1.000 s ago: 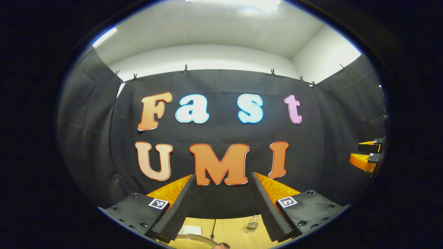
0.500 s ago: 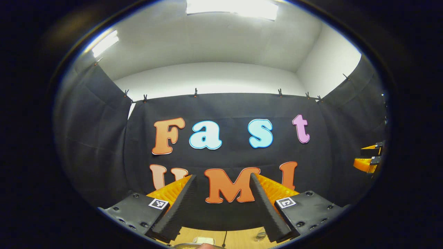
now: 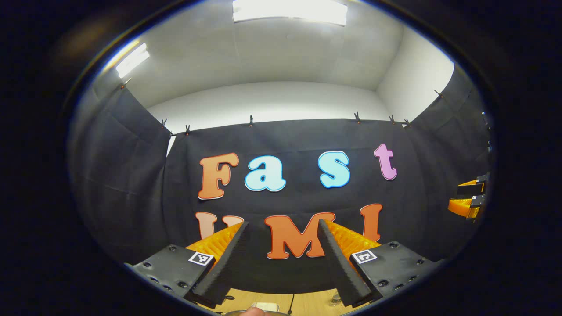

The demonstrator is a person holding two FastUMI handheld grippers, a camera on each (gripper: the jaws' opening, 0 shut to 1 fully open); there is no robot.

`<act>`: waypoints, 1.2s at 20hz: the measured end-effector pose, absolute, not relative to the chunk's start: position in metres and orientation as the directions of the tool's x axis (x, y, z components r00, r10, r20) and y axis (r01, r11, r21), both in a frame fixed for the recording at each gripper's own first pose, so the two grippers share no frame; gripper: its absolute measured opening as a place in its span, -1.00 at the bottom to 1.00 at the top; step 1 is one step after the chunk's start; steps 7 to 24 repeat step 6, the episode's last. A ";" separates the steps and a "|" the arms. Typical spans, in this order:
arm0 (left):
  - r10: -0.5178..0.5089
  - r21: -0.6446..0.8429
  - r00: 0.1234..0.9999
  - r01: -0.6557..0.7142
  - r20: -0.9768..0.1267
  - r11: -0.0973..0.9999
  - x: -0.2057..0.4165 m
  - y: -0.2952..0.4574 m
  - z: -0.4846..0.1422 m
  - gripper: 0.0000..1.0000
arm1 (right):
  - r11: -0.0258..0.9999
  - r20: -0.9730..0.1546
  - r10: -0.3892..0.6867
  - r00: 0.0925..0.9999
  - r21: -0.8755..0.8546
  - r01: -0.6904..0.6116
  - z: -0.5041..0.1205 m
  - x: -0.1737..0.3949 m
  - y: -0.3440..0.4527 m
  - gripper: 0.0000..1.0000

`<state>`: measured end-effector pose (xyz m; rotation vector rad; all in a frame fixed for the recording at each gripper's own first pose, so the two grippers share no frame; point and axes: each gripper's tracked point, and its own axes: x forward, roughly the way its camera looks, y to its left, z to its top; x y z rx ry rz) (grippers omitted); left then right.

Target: First push the handle of the pot to place it horizontally, then grasp the pot with both hands and set it on the induction cooktop.

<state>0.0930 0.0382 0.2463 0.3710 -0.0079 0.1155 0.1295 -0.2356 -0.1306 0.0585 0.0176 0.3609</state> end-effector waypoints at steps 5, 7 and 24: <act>0.127 0.351 0.984 -0.164 0.128 0.922 0.070 0.053 0.277 0.97 | 0.931 0.006 0.358 0.934 0.071 -0.358 -0.128 0.121 -0.238 0.90; 0.135 0.355 0.981 -0.175 0.136 0.918 0.067 0.055 0.280 0.92 | 0.931 0.010 0.359 0.933 0.073 -0.358 -0.126 0.120 -0.237 0.94; 0.135 0.355 0.981 -0.175 0.136 0.918 0.067 0.055 0.280 0.92 | 0.931 0.010 0.359 0.933 0.073 -0.358 -0.126 0.120 -0.237 0.94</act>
